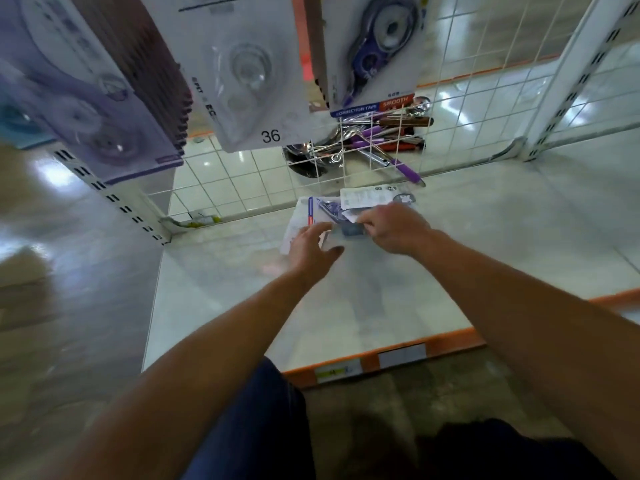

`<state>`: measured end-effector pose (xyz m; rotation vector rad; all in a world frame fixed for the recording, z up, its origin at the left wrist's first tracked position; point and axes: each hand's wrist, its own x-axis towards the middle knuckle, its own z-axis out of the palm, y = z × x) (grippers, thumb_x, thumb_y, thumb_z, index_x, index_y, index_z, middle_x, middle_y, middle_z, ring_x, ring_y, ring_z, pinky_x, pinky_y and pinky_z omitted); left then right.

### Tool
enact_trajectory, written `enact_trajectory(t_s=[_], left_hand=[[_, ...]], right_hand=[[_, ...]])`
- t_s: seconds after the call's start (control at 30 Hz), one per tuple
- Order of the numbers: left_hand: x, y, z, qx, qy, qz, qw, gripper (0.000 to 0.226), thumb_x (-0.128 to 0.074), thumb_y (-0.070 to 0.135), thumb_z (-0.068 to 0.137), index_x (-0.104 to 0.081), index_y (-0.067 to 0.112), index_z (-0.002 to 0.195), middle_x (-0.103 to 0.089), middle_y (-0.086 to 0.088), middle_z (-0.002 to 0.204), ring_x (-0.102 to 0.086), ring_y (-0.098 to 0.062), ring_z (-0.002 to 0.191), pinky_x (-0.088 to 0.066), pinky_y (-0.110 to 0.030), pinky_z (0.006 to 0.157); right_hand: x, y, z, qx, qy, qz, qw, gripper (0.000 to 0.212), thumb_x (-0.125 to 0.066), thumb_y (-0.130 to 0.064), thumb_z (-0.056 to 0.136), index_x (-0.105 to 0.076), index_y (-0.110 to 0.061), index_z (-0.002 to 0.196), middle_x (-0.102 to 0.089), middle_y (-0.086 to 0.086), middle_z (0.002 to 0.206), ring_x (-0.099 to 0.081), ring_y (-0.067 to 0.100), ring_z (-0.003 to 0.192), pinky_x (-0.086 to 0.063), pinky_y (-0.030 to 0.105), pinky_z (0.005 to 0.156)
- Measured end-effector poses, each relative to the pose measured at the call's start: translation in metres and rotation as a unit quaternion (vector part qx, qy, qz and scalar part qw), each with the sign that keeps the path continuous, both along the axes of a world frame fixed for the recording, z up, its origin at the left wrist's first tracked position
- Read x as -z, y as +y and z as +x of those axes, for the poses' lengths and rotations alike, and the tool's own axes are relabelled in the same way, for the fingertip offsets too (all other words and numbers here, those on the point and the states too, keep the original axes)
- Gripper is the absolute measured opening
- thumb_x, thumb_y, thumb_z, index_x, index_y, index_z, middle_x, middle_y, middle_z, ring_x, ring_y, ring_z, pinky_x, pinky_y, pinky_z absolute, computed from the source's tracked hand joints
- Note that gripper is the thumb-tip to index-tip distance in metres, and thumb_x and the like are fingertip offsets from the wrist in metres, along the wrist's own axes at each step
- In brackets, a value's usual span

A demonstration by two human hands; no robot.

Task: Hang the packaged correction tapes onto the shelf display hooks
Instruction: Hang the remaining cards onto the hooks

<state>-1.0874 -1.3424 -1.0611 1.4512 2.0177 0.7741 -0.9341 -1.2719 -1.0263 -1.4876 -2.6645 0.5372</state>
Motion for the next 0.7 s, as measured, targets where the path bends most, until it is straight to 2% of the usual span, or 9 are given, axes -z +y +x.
enact_trajectory(t_s=[0.07, 0.1, 0.23, 0.3, 0.33, 0.43, 0.5, 0.6, 0.7], left_hand=[[-0.012, -0.009, -0.004, -0.012, -0.039, -0.009, 0.999, 0.039, -0.071, 0.021, 0.085, -0.060, 0.018, 0.123, -0.058, -0.007, 0.126, -0.053, -0.023, 0.113, -0.048, -0.040, 0.095], [-0.017, -0.014, -0.006, -0.018, -0.067, -0.021, 0.997, 0.034, -0.069, 0.022, 0.087, -0.061, 0.018, 0.120, -0.058, -0.005, 0.124, -0.054, -0.022, 0.110, -0.051, -0.038, 0.089], [-0.039, -0.038, -0.017, -0.028, -0.204, -0.025, 0.978, 0.015, -0.065, 0.021, 0.091, -0.062, 0.017, 0.105, -0.063, -0.001, 0.105, -0.058, -0.015, 0.093, -0.048, -0.020, 0.066], [-0.052, -0.049, -0.022, -0.024, -0.251, -0.014, 0.968, 0.009, -0.065, 0.018, 0.091, -0.063, 0.019, 0.100, -0.065, -0.001, 0.099, -0.061, -0.017, 0.093, -0.050, -0.022, 0.070], [-0.059, -0.054, -0.024, -0.017, -0.274, -0.014, 0.961, 0.009, -0.065, 0.017, 0.091, -0.063, 0.019, 0.099, -0.066, -0.002, 0.099, -0.062, -0.018, 0.094, -0.053, -0.025, 0.073], [-0.083, -0.066, -0.021, -0.004, -0.332, -0.011, 0.943, 0.012, -0.067, 0.010, 0.088, -0.064, 0.018, 0.097, -0.068, -0.004, 0.096, -0.066, -0.019, 0.091, -0.058, -0.028, 0.076], [-0.097, -0.071, -0.018, -0.010, -0.361, 0.001, 0.932, 0.015, -0.067, 0.005, 0.087, -0.064, 0.013, 0.099, -0.069, -0.006, 0.096, -0.067, -0.019, 0.089, -0.059, -0.029, 0.076], [-0.112, -0.079, -0.014, -0.045, -0.449, 0.017, 0.892, 0.024, -0.066, 0.004, 0.087, -0.062, 0.005, 0.111, -0.069, -0.011, 0.103, -0.068, -0.022, 0.094, -0.058, -0.028, 0.073], [-0.122, -0.090, -0.012, -0.052, -0.570, 0.047, 0.819, 0.018, -0.061, 0.002, 0.089, -0.062, 0.007, 0.106, -0.070, -0.010, 0.101, -0.069, -0.021, 0.090, -0.057, -0.030, 0.071]], right_hand=[[-0.029, -0.002, -0.001, -0.011, 0.030, -0.017, 0.999, 0.025, -0.044, -0.026, 0.098, -0.067, -0.017, 0.093, -0.063, 0.007, 0.087, -0.060, 0.026, 0.087, -0.037, 0.030, 0.065], [-0.044, -0.005, -0.003, -0.015, 0.046, -0.030, 0.998, 0.026, -0.045, -0.027, 0.099, -0.066, -0.015, 0.091, -0.062, 0.006, 0.086, -0.058, 0.025, 0.084, -0.036, 0.030, 0.064], [-0.088, -0.021, -0.010, 0.020, 0.157, -0.063, 0.985, 0.026, -0.048, -0.024, 0.098, -0.067, -0.006, 0.102, -0.061, 0.005, 0.088, -0.056, 0.023, 0.088, -0.048, 0.037, 0.071], [-0.106, -0.030, -0.013, 0.070, 0.259, -0.122, 0.956, 0.020, -0.052, -0.021, 0.097, -0.064, -0.006, 0.100, -0.058, 0.001, 0.084, -0.060, 0.026, 0.093, -0.056, 0.042, 0.076], [-0.115, -0.033, -0.013, 0.094, 0.297, -0.154, 0.938, 0.014, -0.053, -0.019, 0.096, -0.063, -0.008, 0.097, -0.058, 0.001, 0.085, -0.061, 0.025, 0.092, -0.058, 0.040, 0.073], [-0.143, -0.046, -0.005, 0.141, 0.325, -0.183, 0.917, 0.006, -0.054, -0.019, 0.096, -0.060, -0.017, 0.093, -0.059, 0.004, 0.090, -0.059, 0.015, 0.081, -0.054, 0.023, 0.056], [-0.155, -0.056, 0.005, 0.171, 0.361, -0.192, 0.896, 0.009, -0.053, -0.018, 0.097, -0.060, -0.019, 0.090, -0.060, 0.006, 0.091, -0.060, 0.015, 0.077, -0.054, 0.022, 0.054], [-0.165, -0.071, 0.015, 0.223, 0.443, -0.222, 0.840, 0.016, -0.050, -0.016, 0.098, -0.059, -0.019, 0.085, -0.061, 0.006, 0.087, -0.061, 0.019, 0.074, -0.053, 0.027, 0.057], [-0.171, -0.080, 0.016, 0.244, 0.500, -0.259, 0.790, 0.020, -0.048, -0.011, 0.098, -0.057, -0.017, 0.082, -0.061, 0.007, 0.085, -0.061, 0.022, 0.078, -0.052, 0.031, 0.064]])
